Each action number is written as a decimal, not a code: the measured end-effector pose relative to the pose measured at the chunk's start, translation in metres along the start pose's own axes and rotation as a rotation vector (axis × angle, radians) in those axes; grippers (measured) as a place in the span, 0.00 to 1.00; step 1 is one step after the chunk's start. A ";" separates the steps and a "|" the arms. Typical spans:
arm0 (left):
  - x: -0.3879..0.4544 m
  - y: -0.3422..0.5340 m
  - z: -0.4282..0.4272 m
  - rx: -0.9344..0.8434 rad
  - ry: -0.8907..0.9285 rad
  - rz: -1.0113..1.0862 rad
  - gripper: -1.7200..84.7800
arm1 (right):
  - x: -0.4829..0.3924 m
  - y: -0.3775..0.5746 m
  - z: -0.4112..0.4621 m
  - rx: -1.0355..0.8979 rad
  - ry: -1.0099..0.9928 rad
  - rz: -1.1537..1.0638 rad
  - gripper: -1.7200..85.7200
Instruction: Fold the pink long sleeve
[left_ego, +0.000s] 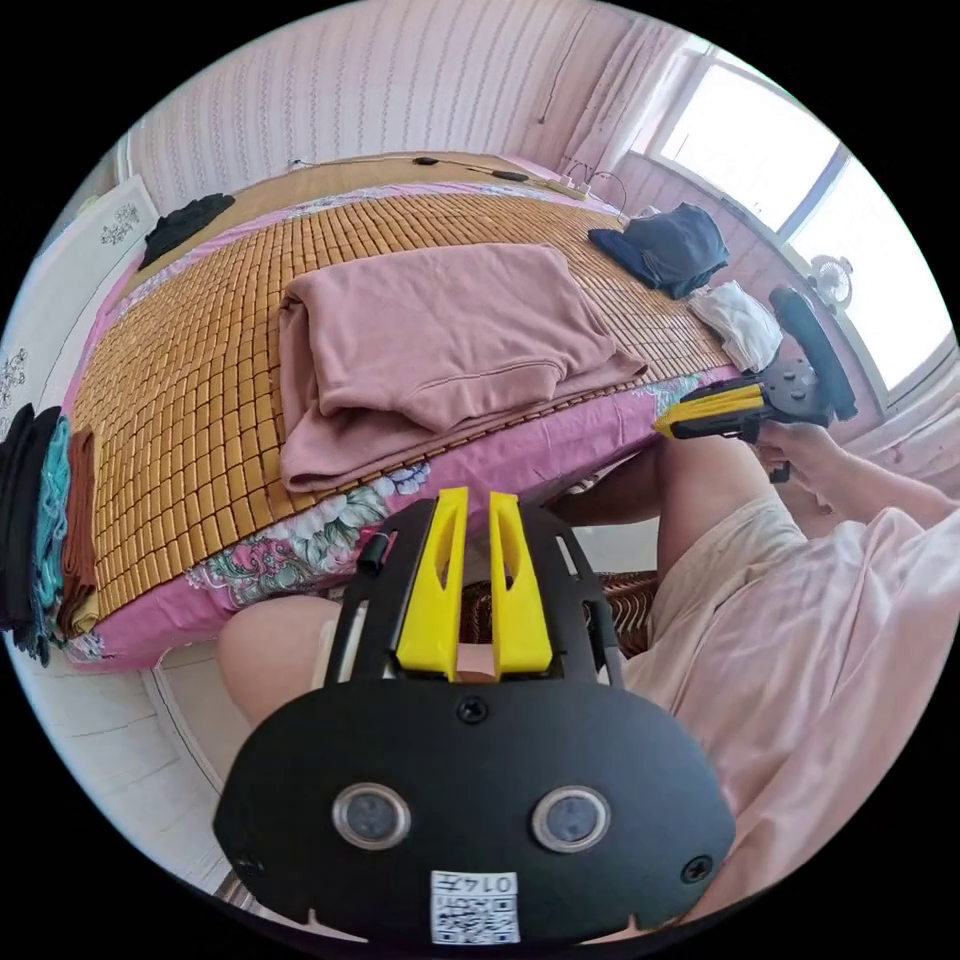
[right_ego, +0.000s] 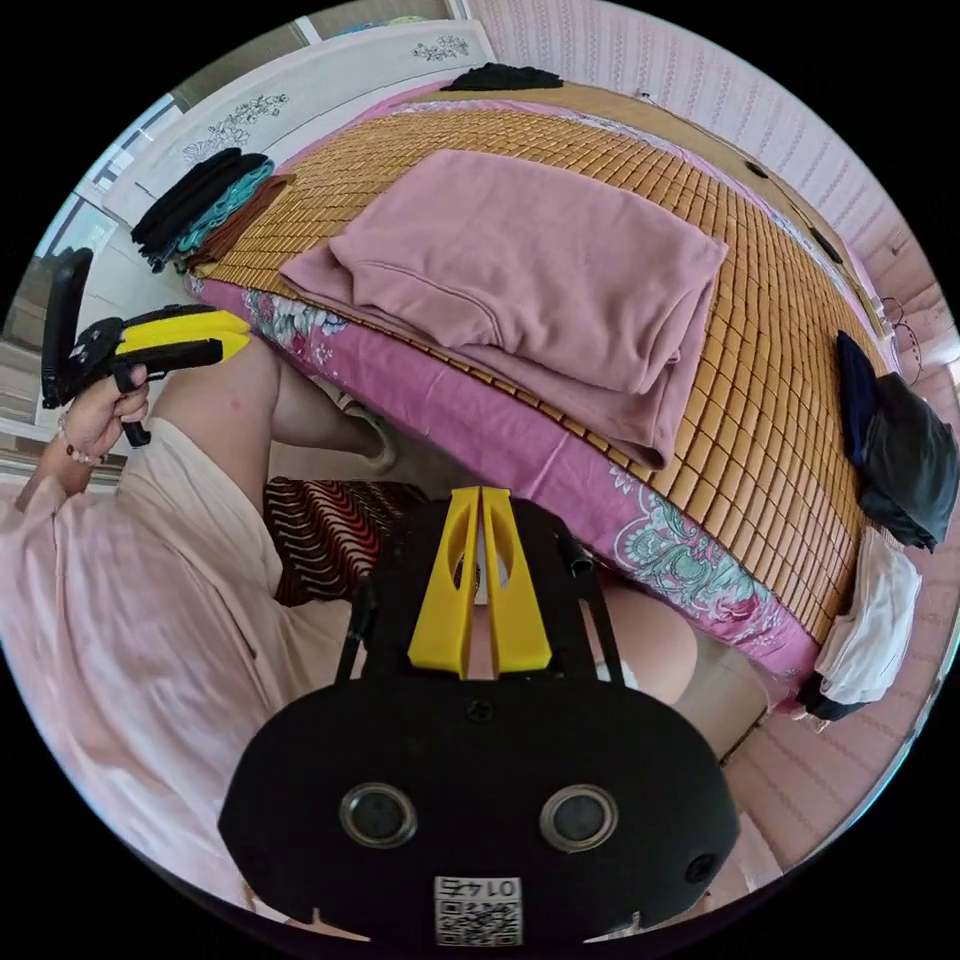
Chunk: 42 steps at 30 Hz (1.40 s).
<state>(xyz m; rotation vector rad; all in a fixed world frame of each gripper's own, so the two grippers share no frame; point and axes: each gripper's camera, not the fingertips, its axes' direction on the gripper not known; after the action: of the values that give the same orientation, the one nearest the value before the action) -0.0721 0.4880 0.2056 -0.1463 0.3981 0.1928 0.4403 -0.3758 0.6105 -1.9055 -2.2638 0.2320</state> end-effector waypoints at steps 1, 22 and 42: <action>0.002 -0.003 0.003 0.001 0.008 0.011 0.04 | -0.007 -0.020 -0.001 0.000 0.004 -0.039 0.01; 0.035 -0.105 0.125 -0.127 0.007 0.235 0.01 | 0.015 -0.334 0.067 -0.298 0.103 -0.273 0.01; 0.050 -0.091 0.133 -0.073 0.004 0.273 0.01 | 0.076 -0.368 0.071 -0.373 0.195 -0.383 0.01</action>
<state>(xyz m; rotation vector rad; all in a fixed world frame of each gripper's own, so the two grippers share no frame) 0.0420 0.4315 0.3168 -0.1639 0.4144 0.4760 0.0584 -0.3641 0.6286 -1.5008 -2.6015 -0.4350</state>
